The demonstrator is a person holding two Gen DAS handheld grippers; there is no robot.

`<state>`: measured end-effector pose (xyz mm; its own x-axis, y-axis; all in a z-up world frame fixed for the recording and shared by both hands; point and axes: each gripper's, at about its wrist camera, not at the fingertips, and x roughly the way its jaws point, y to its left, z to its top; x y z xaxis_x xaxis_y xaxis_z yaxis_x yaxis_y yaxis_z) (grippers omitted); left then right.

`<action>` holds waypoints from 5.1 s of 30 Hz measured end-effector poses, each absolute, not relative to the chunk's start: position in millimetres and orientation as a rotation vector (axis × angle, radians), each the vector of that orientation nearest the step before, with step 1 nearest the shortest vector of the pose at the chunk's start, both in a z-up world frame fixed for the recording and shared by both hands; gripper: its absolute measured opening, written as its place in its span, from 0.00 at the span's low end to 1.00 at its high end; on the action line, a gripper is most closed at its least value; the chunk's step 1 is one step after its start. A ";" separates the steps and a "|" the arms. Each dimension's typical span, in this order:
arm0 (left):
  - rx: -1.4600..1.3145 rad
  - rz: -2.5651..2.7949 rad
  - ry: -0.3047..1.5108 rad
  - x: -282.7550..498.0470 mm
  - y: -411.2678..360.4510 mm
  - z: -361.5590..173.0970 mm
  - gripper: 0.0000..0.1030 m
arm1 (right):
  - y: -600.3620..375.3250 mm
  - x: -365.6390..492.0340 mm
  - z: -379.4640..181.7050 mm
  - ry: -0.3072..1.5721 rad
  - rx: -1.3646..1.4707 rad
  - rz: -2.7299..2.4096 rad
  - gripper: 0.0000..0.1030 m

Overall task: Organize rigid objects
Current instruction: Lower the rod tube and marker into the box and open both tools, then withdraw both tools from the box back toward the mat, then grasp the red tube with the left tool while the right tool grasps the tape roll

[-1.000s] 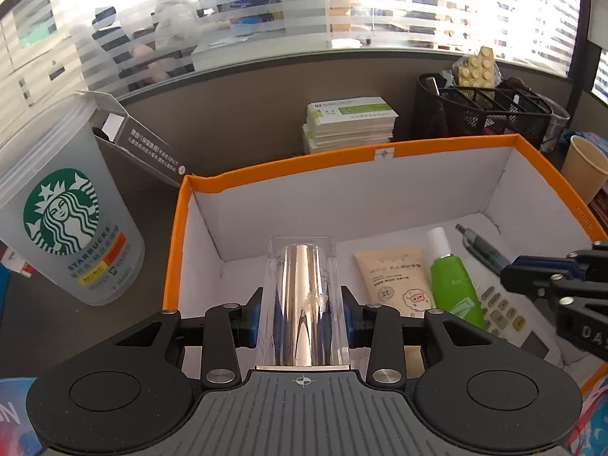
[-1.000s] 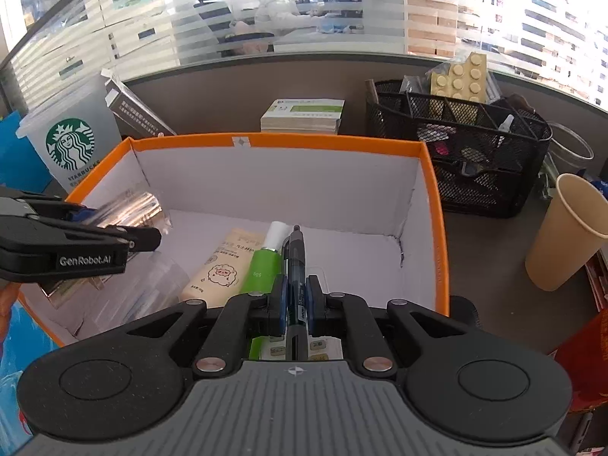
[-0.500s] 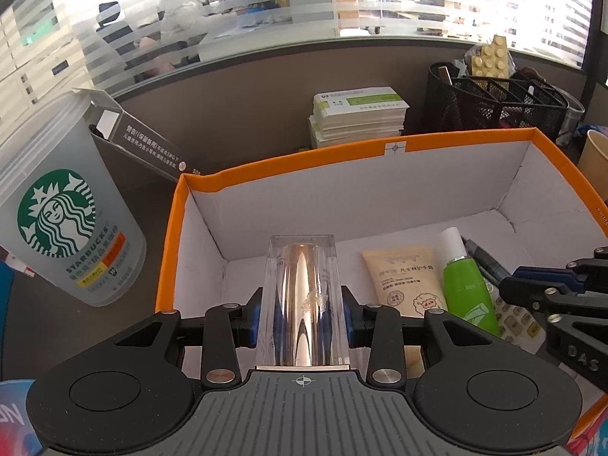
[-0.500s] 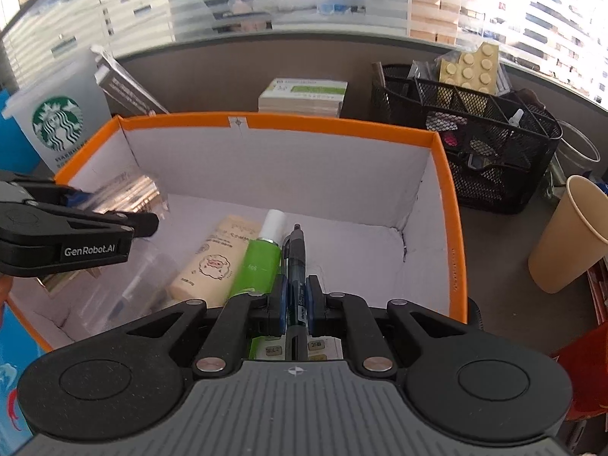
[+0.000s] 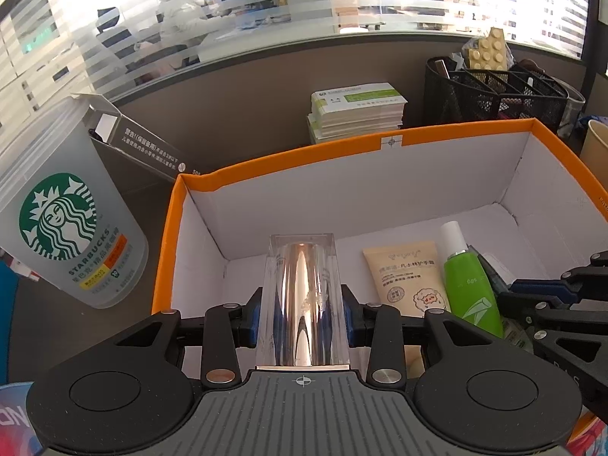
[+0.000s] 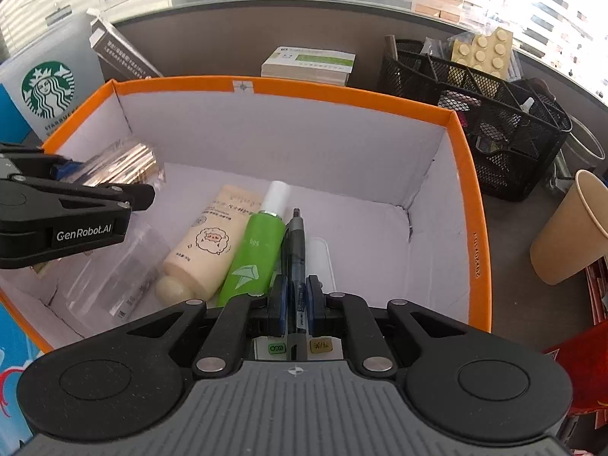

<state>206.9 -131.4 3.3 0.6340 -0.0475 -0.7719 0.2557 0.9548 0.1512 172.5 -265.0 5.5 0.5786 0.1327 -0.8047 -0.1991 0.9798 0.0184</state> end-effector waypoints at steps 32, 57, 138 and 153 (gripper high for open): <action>0.378 -0.188 0.716 175.3 -144.8 32.2 0.95 | -265.4 155.9 27.3 0.859 -0.068 0.230 0.40; 0.229 -0.242 0.560 36.7 -22.2 20.7 0.98 | -283.2 -9.3 -0.6 0.582 0.030 0.367 0.50; 0.353 -0.962 0.718 11.5 -71.6 -47.7 0.18 | -334.4 -34.6 -45.7 0.684 0.288 0.293 0.29; 0.271 -0.740 0.723 -16.0 -76.7 -48.5 0.16 | -284.4 -49.1 -39.0 0.594 0.007 0.257 0.59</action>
<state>-16.0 -76.7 -48.5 0.5138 -0.5177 -0.6841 0.6955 0.7182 -0.0211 -49.1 -284.4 -39.0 0.7976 0.2418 -0.5526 -0.2379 0.9680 0.0803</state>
